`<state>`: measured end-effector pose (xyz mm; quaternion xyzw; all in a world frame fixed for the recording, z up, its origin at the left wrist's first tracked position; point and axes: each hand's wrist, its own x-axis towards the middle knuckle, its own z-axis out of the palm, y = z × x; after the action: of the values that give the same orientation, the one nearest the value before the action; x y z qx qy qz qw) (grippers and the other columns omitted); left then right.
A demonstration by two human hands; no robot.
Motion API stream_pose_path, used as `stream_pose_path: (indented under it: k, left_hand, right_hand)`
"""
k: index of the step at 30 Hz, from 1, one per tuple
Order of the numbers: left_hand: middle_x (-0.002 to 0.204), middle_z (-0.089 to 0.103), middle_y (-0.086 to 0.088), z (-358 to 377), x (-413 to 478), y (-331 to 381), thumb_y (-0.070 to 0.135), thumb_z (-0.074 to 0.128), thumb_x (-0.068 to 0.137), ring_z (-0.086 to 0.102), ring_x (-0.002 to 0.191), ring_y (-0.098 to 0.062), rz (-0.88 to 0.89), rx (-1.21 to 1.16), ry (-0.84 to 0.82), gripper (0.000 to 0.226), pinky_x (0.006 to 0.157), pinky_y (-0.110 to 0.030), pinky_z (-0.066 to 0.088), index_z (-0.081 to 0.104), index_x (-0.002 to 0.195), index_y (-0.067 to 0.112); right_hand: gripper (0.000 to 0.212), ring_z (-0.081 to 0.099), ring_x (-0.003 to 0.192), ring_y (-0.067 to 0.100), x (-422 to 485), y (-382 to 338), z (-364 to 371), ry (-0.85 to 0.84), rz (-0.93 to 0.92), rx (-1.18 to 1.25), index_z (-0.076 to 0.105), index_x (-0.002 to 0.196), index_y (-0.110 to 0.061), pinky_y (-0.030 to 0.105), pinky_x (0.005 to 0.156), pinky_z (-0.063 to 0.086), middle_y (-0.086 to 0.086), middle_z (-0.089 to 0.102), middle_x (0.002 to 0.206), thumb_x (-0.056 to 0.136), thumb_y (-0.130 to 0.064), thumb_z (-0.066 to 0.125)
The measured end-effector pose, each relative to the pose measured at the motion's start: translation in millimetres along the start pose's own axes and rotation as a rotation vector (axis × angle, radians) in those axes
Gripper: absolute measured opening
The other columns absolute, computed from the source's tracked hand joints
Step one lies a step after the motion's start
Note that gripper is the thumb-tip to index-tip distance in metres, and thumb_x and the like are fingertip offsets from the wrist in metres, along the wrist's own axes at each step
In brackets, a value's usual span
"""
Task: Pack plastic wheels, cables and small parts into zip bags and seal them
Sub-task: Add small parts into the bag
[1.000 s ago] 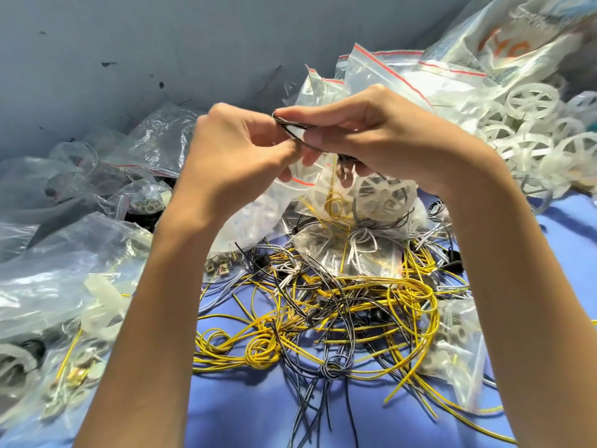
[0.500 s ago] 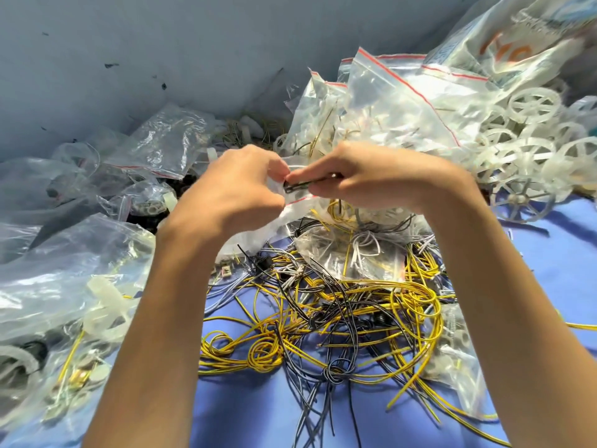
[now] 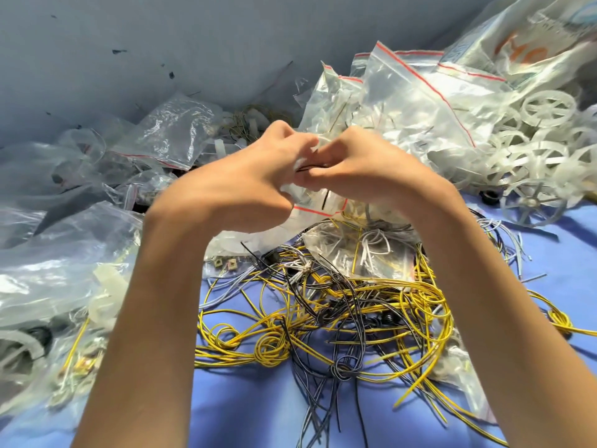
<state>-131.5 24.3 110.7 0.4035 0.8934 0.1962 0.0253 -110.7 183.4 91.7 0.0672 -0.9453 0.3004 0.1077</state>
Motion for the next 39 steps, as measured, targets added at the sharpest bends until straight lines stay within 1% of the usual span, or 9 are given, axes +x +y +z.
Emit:
stream_pose_path:
  k: [5, 9, 15, 19, 24, 28, 33, 36, 39]
  left_hand:
    - [0.115, 0.030, 0.009, -1, 1, 0, 0.001, 0.049, 0.084, 0.045, 0.097, -0.007, -0.002, -0.027, 0.053, 0.066, 0.068, 0.001, 0.036, 0.030, 0.145, 0.019]
    - [0.113, 0.032, 0.010, 0, 0, 2, -0.002, 0.046, 0.085, 0.050, 0.095, -0.001, 0.023, -0.057, 0.050, 0.064, 0.064, -0.003, 0.039, 0.032, 0.144, 0.018]
    - [0.122, 0.035, 0.004, -1, 1, 0, -0.001, 0.047, 0.087, 0.045, 0.090, -0.002, 0.032, -0.062, 0.075, 0.059, 0.066, 0.005, 0.031, 0.034, 0.143, 0.015]
    - [0.122, 0.038, 0.000, -2, 1, -2, -0.001, 0.047, 0.087, 0.050, 0.088, -0.007, 0.034, -0.049, 0.144, 0.057, 0.065, 0.003, 0.034, 0.038, 0.141, 0.014]
    - [0.114, 0.039, 0.002, -2, 1, -3, -0.004, 0.045, 0.085, 0.049, 0.083, -0.002, 0.035, -0.064, 0.193, 0.053, 0.068, 0.002, 0.033, 0.044, 0.136, 0.013]
    - [0.118, 0.041, 0.000, -2, 4, -4, -0.004, 0.044, 0.086, 0.050, 0.088, -0.010, 0.009, -0.073, 0.230, 0.052, 0.067, 0.003, 0.031, 0.045, 0.135, 0.013]
    - [0.110, 0.050, -0.004, -5, 4, -16, 0.002, 0.047, 0.087, 0.045, 0.077, -0.008, -0.113, -0.091, 0.335, 0.049, 0.068, -0.013, 0.033, 0.051, 0.130, 0.025]
    - [0.088, 0.057, -0.008, -6, 3, -25, 0.007, 0.050, 0.088, 0.047, 0.071, -0.016, -0.211, -0.218, 0.349, 0.044, 0.063, -0.027, 0.037, 0.054, 0.126, 0.027]
    - [0.093, 0.062, -0.015, -7, 3, -34, 0.009, 0.052, 0.089, 0.053, 0.071, -0.018, -0.296, -0.323, 0.424, 0.043, 0.068, -0.028, 0.042, 0.053, 0.130, 0.022]
  right_hand:
    - [0.020, 0.063, 0.078, 0.014, -4, -9, 7, -0.311, -0.059, -0.084, 0.061, 0.104, -0.008, 0.035, 0.074, 0.048, 0.006, 0.069, 0.088, 0.089, -0.021, 0.060]
    - [0.016, 0.060, 0.050, 0.001, -4, -9, 18, -0.351, 0.006, -0.238, 0.058, 0.078, -0.015, 0.024, 0.059, 0.045, -0.009, 0.058, 0.046, 0.092, -0.022, 0.054]
    - [0.010, 0.054, 0.054, -0.002, -3, -5, 9, -0.140, -0.090, -0.051, 0.069, 0.091, -0.011, 0.014, 0.053, 0.041, -0.011, 0.059, 0.062, 0.088, -0.016, 0.061]
    - [0.019, 0.044, 0.066, 0.011, -6, -12, 13, -0.303, -0.204, -0.130, 0.056, 0.081, -0.020, 0.028, 0.063, 0.035, -0.012, 0.047, 0.065, 0.097, -0.017, 0.045]
    - [0.031, 0.039, 0.057, 0.007, -10, -16, 16, -0.472, -0.134, -0.385, 0.053, 0.073, -0.032, 0.024, 0.053, 0.031, -0.010, 0.041, 0.062, 0.095, -0.014, 0.041]
    - [0.030, 0.058, 0.068, 0.013, -11, -13, 6, -0.319, -0.161, -0.304, 0.065, 0.115, -0.032, 0.026, 0.061, 0.041, -0.006, 0.063, 0.081, 0.095, -0.021, 0.046]
    - [0.023, 0.064, 0.079, 0.012, -9, -8, -4, -0.050, -0.209, -0.121, 0.072, 0.105, -0.018, 0.027, 0.073, 0.049, 0.002, 0.073, 0.092, 0.091, -0.015, 0.054]
    - [0.020, 0.059, 0.070, 0.004, -7, -10, -7, 0.102, -0.236, -0.010, 0.074, 0.097, -0.013, 0.017, 0.064, 0.046, 0.001, 0.071, 0.082, 0.089, -0.011, 0.056]
    - [0.019, 0.052, 0.062, 0.008, -8, -14, -9, 0.147, -0.249, 0.086, 0.073, 0.083, -0.009, 0.024, 0.058, 0.040, 0.010, 0.068, 0.073, 0.081, -0.012, 0.055]
